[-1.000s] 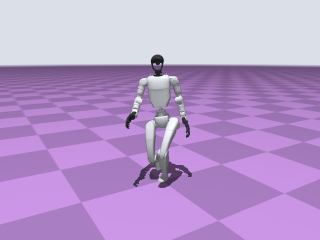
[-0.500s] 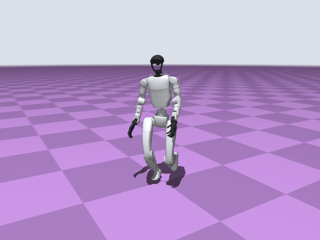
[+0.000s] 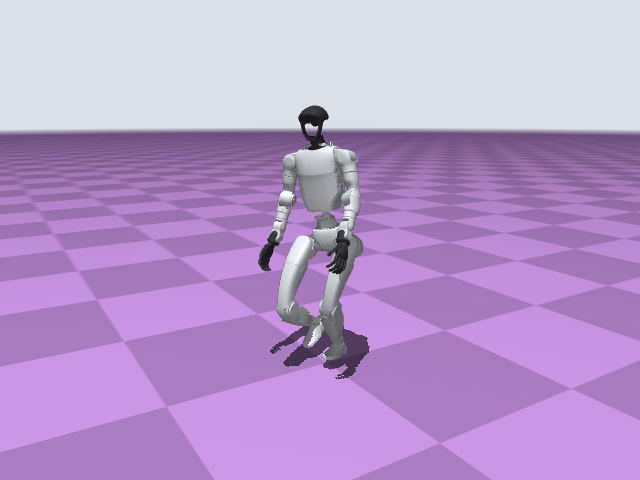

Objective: Run

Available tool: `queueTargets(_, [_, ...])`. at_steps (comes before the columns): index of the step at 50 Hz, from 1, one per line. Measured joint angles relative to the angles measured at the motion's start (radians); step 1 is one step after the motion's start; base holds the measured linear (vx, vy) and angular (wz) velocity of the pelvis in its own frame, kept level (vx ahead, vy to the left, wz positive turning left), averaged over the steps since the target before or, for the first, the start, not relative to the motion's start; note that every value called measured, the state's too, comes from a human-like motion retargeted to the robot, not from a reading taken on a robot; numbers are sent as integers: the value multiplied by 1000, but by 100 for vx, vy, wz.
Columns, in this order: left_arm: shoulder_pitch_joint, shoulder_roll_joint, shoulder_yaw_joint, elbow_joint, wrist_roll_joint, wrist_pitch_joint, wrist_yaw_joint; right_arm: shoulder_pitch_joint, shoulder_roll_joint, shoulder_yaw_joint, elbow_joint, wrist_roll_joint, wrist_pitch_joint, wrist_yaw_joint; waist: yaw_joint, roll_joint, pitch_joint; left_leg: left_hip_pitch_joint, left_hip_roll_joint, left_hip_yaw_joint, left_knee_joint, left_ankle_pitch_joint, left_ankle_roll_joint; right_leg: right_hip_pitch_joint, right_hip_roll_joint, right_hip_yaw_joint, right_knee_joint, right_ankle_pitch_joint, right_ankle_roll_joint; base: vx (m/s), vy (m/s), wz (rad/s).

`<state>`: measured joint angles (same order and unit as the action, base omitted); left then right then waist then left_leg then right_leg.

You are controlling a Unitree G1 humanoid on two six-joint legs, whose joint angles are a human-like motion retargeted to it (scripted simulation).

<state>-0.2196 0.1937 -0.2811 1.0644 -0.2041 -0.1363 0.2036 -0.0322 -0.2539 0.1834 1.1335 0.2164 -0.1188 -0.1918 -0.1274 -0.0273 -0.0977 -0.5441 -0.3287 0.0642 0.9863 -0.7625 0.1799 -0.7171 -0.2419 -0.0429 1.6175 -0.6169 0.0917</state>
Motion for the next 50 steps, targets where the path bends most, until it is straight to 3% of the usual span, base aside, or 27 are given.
queueTargets(5, [-94, 17, -17, -117, 5, -47, 9, 81, -16, -59, 52, 35, 6, -16, -9, 58, -26, 70, 62, -31, -74, -8, -31, -115, 114, 10, -370, -55, 15, 1, -3, -25])
queueTargets(8, [-75, 4, -21, -140, 10, -56, 2, 101, -17, -75, 55, 49, -1, -32, 15, 71, -31, 85, 92, -42, -4, -48, -33, -93, 170, 12, -430, -59, -4, -3, -5, -48])
queueTargets(12, [15, -30, -21, -75, 11, -33, -28, 79, -16, -63, 56, 50, -4, -59, 74, 119, 24, 80, 208, -46, 317, -75, -71, 3, 278, -38, -368, -90, -70, -4, -5, -71])
queueTargets(15, [91, -50, -32, 20, 31, 2, -69, 22, -29, -26, 18, 38, -6, -72, 128, 173, 75, 17, 331, -51, 614, 25, -106, 74, 378, -72, -374, -130, -124, -3, -4, -74])
queueTargets(17, [141, -56, -41, 72, 54, 19, -94, -19, -45, 0, -29, 24, -16, -76, 156, 182, 95, -48, 367, -56, 703, 50, -89, 116, 406, -70, -401, -137, -130, -3, -3, -59])
queueTargets(21, [246, -42, -46, 110, 87, 21, -137, -72, -65, 32, -138, 10, -35, -74, 193, 158, 110, -144, 331, -71, 624, 37, -70, 198, 398, -42, -461, -111, -98, 0, 0, -59])
queueTargets(27, [325, -26, -57, 95, 91, 16, -153, -73, -59, 55, -241, 4, -47, -38, 175, 89, 97, -152, 160, -98, 332, 53, -85, 236, 305, 2, -403, -78, -40, 0, 2, -52])
queueTargets(35, [164, -24, -80, 146, 54, 47, -42, -57, 7, 91, -111, 11, -2, -1, 88, 38, 140, -183, 89, -40, 522, -110, 3, 131, 218, 8, -37, -256, -68, -3, 4, -35])
queueTargets(38, [106, -27, -76, 116, 26, 43, -31, -27, 8, 60, -35, 58, 8, 12, 67, 57, 138, -110, 107, -49, 450, -67, -20, 143, 226, 5, -103, -170, -55, 5, 3, -51])
queueTargets(45, [127, -20, -89, -9, 37, 15, -96, 82, -12, 12, -41, 112, 1, 27, 61, 104, 75, -33, 149, -93, 245, 258, -182, 167, 259, -4, -370, 119, 26, 3, 1, -59])
queueTargets(47, [141, -6, -101, -27, 61, 12, -127, 97, -17, 10, -62, 109, -2, 36, 68, 104, 64, -37, 154, -95, 250, 276, -186, 170, 271, -4, -393, 137, 29, -2, -1, -72])
queueTargets(50, [153, 12, -116, -40, 84, 14, -164, 105, -26, 20, -86, 102, -7, 45, 78, 97, 58, -40, 160, -90, 303, 217, -165, 178, 289, -2, -379, 93, 10, -5, -1, -74])
